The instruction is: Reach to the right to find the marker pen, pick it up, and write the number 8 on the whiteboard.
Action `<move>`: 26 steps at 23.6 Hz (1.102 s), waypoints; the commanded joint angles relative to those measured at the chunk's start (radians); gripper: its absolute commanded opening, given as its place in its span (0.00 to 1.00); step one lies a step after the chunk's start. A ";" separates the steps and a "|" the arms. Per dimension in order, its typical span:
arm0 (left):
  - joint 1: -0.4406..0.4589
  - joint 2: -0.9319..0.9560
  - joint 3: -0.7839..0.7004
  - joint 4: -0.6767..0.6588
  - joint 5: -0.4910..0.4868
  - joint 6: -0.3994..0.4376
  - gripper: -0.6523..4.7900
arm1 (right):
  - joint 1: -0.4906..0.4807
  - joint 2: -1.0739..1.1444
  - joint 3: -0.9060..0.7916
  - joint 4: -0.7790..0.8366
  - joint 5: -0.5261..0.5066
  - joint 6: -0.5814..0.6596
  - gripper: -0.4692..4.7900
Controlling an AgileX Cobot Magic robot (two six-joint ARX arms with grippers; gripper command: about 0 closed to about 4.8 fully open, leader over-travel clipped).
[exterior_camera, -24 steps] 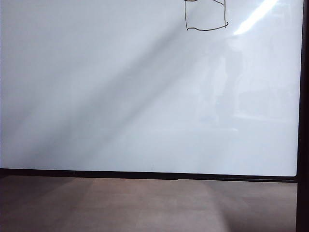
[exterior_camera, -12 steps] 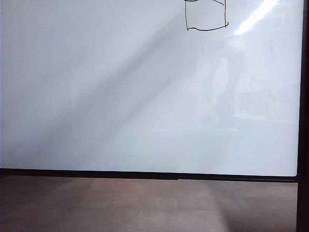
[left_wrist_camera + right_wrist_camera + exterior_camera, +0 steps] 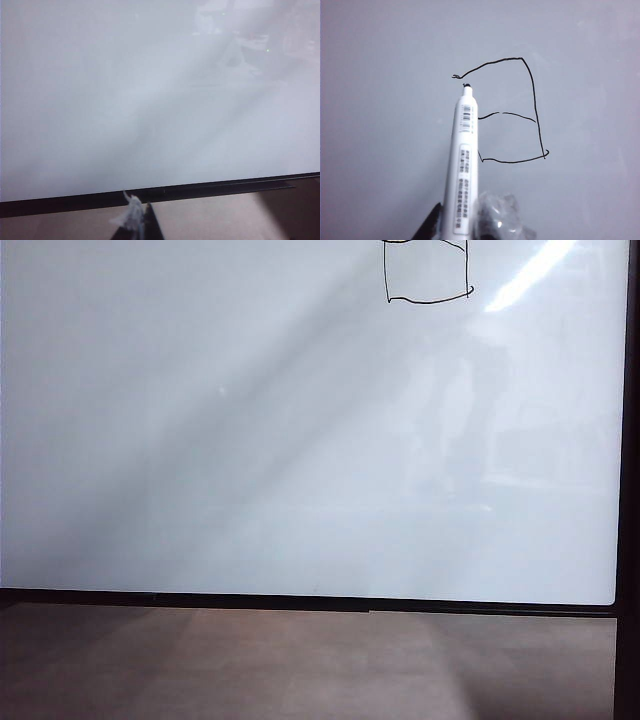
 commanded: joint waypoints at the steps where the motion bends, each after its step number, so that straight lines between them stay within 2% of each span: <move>1: 0.002 0.001 0.001 0.006 0.005 0.000 0.11 | 0.000 -0.005 0.004 0.027 0.014 0.000 0.08; 7: 0.045 0.001 0.001 -0.029 0.005 0.000 0.11 | 0.000 -0.006 0.004 0.037 0.043 0.001 0.08; 26: 0.045 0.001 0.001 -0.028 0.005 0.000 0.11 | -0.001 -0.008 0.005 0.009 0.039 0.004 0.08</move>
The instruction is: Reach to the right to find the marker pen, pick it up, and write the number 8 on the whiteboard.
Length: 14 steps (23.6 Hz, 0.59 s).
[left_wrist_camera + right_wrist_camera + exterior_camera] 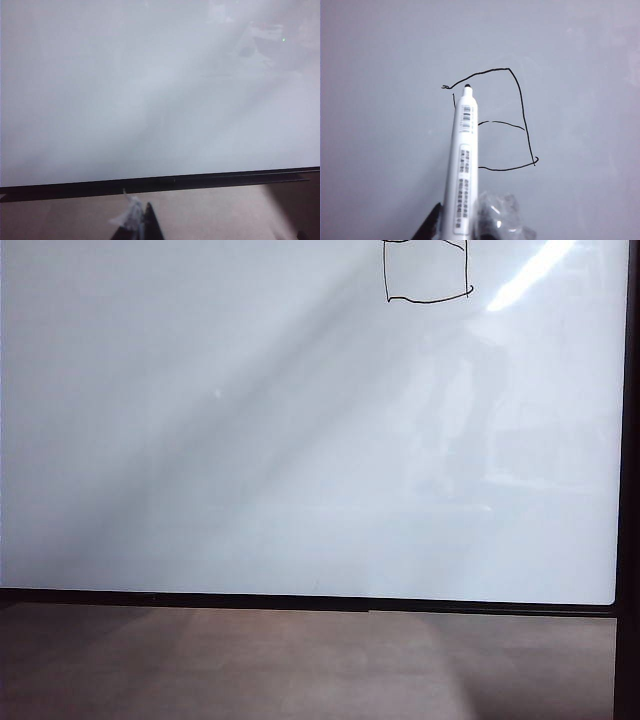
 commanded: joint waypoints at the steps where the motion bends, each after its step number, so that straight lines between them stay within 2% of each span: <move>1: 0.000 0.001 0.001 0.010 0.001 0.000 0.11 | 0.000 -0.003 0.005 -0.033 0.001 0.004 0.08; 6: 0.000 0.001 0.001 0.010 0.001 0.000 0.11 | 0.000 -0.003 0.005 -0.126 0.002 -0.007 0.08; 7: 0.000 0.001 0.001 0.010 0.001 0.000 0.11 | -0.001 -0.003 0.005 -0.148 0.005 -0.068 0.08; 10: 0.000 0.001 0.001 0.010 0.001 0.000 0.11 | -0.005 -0.008 0.005 -0.149 0.006 -0.087 0.08; 12: 0.000 0.001 0.001 0.010 0.001 0.000 0.11 | -0.080 -0.043 0.004 -0.200 -0.031 -0.111 0.08; 14: 0.000 0.001 0.001 0.007 0.001 0.000 0.11 | -0.202 -0.084 -0.002 -0.291 -0.156 -0.094 0.08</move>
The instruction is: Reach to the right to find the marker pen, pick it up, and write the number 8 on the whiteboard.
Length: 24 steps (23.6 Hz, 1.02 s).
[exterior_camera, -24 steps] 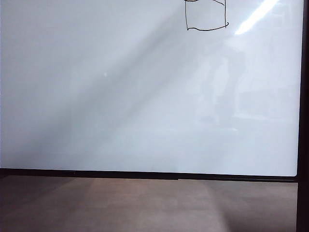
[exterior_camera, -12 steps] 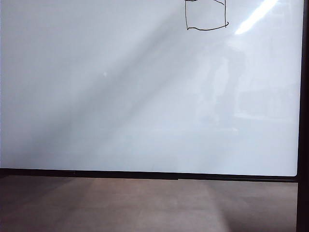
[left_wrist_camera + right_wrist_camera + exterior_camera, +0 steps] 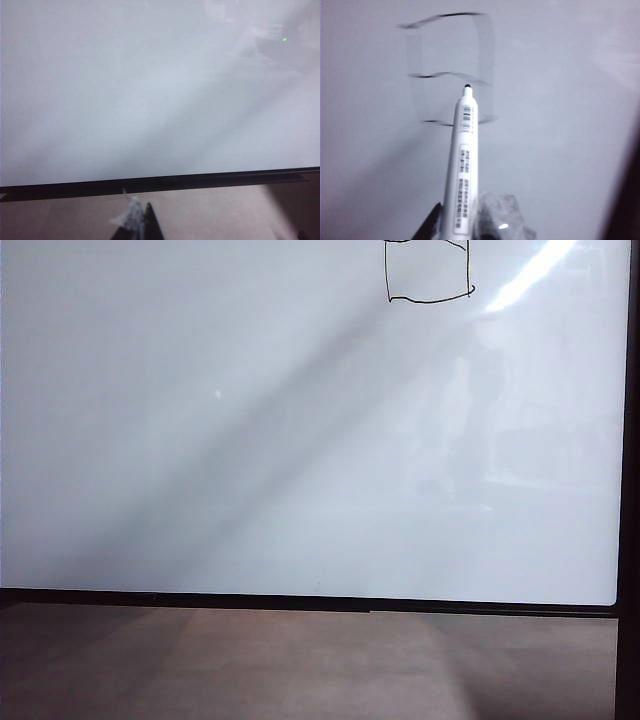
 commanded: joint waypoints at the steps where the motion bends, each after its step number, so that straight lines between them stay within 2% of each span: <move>1: 0.001 0.001 0.001 0.006 0.006 0.000 0.11 | -0.175 -0.068 -0.032 -0.097 -0.194 0.017 0.08; 5: 0.005 0.001 0.001 0.005 0.006 0.000 0.11 | -0.384 -0.259 -0.219 -0.096 -0.183 0.020 0.08; 9: 0.005 0.001 0.001 0.005 0.005 0.000 0.11 | -0.484 -0.516 -0.434 -0.092 -0.221 0.023 0.08; 11: 0.005 0.001 0.001 0.005 0.005 0.000 0.11 | -0.503 -0.622 -0.535 -0.072 -0.272 0.032 0.08; 15: 0.005 0.001 0.001 0.005 0.005 0.000 0.11 | -0.507 -0.755 -0.702 -0.013 -0.273 0.077 0.08; 24: 0.005 0.001 0.001 0.005 0.005 0.000 0.11 | -0.497 -0.761 -0.856 0.155 -0.272 0.080 0.08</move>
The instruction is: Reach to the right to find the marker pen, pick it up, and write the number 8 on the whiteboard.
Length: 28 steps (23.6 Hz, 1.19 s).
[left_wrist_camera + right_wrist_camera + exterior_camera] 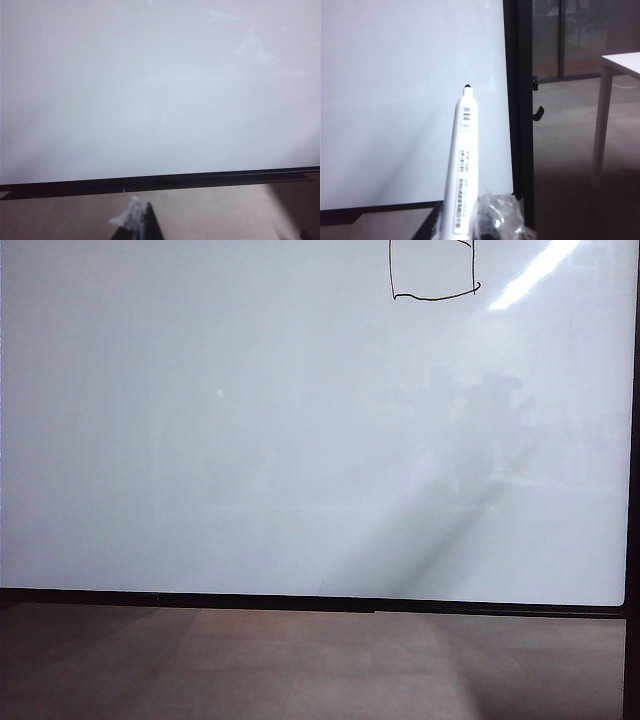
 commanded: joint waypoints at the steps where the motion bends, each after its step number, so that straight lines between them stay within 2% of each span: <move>1: 0.001 0.001 0.001 0.012 0.003 0.000 0.11 | 0.017 -0.002 -0.034 0.111 0.008 0.002 0.08; 28: 0.001 0.001 0.001 0.012 0.003 0.000 0.11 | 0.038 -0.002 -0.047 0.091 0.030 -0.029 0.08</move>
